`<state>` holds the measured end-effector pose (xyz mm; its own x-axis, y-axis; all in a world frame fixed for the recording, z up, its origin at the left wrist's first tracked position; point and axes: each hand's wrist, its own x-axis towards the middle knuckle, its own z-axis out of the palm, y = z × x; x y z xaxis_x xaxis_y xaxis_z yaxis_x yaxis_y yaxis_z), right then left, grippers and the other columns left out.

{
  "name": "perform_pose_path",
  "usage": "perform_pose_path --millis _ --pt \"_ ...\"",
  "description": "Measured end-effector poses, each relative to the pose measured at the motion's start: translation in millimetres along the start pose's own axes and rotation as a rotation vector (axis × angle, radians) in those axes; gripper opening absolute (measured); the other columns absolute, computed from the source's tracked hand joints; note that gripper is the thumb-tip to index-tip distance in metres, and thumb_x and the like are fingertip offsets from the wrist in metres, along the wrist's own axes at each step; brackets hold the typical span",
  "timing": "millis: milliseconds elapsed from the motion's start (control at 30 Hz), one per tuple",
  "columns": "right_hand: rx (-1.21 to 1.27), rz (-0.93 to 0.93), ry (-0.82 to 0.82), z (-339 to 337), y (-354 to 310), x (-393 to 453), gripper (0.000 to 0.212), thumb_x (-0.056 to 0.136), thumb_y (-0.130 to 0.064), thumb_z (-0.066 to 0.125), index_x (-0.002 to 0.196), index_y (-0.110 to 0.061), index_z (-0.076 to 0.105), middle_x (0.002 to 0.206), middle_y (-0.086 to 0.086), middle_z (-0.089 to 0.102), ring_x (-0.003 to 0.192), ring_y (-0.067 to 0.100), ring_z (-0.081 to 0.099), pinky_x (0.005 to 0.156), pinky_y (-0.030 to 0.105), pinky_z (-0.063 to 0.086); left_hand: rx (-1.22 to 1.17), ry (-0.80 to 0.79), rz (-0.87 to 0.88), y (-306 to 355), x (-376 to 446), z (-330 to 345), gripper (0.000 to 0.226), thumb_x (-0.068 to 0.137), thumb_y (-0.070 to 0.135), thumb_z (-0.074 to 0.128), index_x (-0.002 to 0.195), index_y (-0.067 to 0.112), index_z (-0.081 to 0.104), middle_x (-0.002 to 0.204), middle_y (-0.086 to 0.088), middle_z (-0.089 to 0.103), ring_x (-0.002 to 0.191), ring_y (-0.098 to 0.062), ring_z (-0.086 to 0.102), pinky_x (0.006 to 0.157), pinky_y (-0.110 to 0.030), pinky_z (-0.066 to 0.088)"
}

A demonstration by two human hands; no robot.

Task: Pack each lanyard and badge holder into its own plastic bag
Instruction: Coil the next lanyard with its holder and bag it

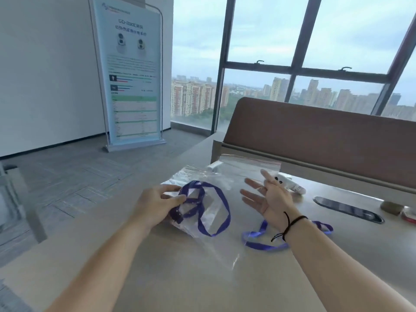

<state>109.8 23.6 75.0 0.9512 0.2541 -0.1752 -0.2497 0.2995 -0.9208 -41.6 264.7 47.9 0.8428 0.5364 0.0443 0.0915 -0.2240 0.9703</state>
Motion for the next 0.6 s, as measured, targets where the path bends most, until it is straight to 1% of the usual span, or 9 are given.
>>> perform_pose_path --millis 67,100,200,233,300,367,467,533,600 --pt "-0.009 0.023 -0.015 21.8 4.2 20.3 0.039 0.108 -0.025 0.033 0.146 -0.032 0.038 0.122 0.01 0.067 0.091 0.038 0.074 0.074 0.048 0.062 0.002 0.137 0.002 -1.7 16.3 -12.4 0.021 0.08 0.029 0.078 0.1 0.024 0.078 0.082 0.0 0.079 0.076 -0.023 0.076 0.079 -0.049 0.061" --pt "-0.011 0.031 -0.029 31.2 6.4 29.6 0.041 0.108 -0.025 0.034 0.148 -0.033 0.034 0.126 0.009 0.065 0.093 0.038 0.073 0.077 0.049 0.061 0.012 0.197 0.015 -1.8 22.9 -17.5 0.015 0.083 0.028 0.076 0.097 0.023 0.078 0.082 0.001 0.079 0.075 -0.023 0.076 0.079 -0.048 0.062" --pt "-0.114 0.039 -0.041 56.0 14.3 54.3 0.06 0.104 -0.025 0.046 0.156 -0.031 0.015 0.142 0.002 0.049 0.109 0.035 0.066 0.091 0.048 0.056 0.135 0.324 0.052 -4.7 37.4 -29.5 0.013 0.09 0.023 0.07 0.097 0.016 0.078 0.079 0.001 0.076 0.073 -0.02 0.073 0.077 -0.033 0.059" --pt "-0.245 0.019 -0.012 62.6 18.7 60.6 0.069 0.102 -0.028 0.052 0.157 -0.027 0.01 0.145 0.002 0.043 0.118 0.033 0.059 0.098 0.046 0.052 0.211 0.354 0.061 -7.7 39.9 -32.6 0.014 0.09 0.024 0.07 0.098 0.015 0.077 0.082 0.0 0.076 0.078 -0.019 0.072 0.075 -0.027 0.054" --pt "-0.653 -0.093 0.047 74.4 31.4 63.9 0.079 0.097 -0.034 0.059 0.156 -0.017 0.009 0.155 0.011 0.032 0.136 0.033 0.042 0.11 0.042 0.039 0.347 0.388 0.071 -17.2 43.4 -35.6 0.021 0.089 0.027 0.071 0.105 0.015 0.075 0.094 -0.003 0.077 0.091 -0.022 0.071 0.078 -0.026 0.049" --pt "-0.957 -0.25 -0.006 84.3 53.2 59.6 0.078 0.095 -0.042 0.059 0.155 -0.015 0.017 0.159 0.012 0.027 0.145 0.028 0.03 0.117 0.04 0.028 0.488 0.386 0.081 -27.1 44.3 -33.9 0.032 0.089 0.035 0.069 0.113 0.015 0.073 0.108 -0.005 0.076 0.104 -0.026 0.069 0.086 -0.031 0.05" --pt "-1.242 -0.389 -0.24 97.1 93.6 47.7 0.075 0.091 -0.064 0.048 0.152 -0.025 0.029 0.159 0.003 0.03 0.148 0.021 0.023 0.121 0.044 0.02 0.702 0.352 0.186 -31.7 44.2 -28.2 0.036 0.096 0.045 0.056 0.12 0.022 0.069 0.134 -0.003 0.065 0.124 -0.028 0.056 0.098 -0.038 0.045" --pt "-1.386 -0.385 -0.35 102.7 113.8 37.7 0.074 0.088 -0.073 0.037 0.15 -0.034 0.03 0.16 -0.003 0.029 0.148 0.019 0.021 0.121 0.046 0.016 0.781 0.257 0.257 -31.2 42.9 -23.6 0.038 0.1 0.047 0.045 0.127 0.027 0.065 0.148 0.004 0.053 0.135 -0.023 0.047 0.107 -0.038 0.039" --pt "-1.47 -0.388 -0.387 103.7 124.2 30.7 0.069 0.091 -0.072 0.029 0.151 -0.037 0.028 0.16 -0.006 0.029 0.149 0.017 0.018 0.122 0.045 0.009 0.895 0.094 0.242 -33.9 41.3 -17.0 0.044 0.103 0.049 0.034 0.139 0.034 0.053 0.157 0.009 0.04 0.144 -0.018 0.036 0.116 -0.038 0.028"
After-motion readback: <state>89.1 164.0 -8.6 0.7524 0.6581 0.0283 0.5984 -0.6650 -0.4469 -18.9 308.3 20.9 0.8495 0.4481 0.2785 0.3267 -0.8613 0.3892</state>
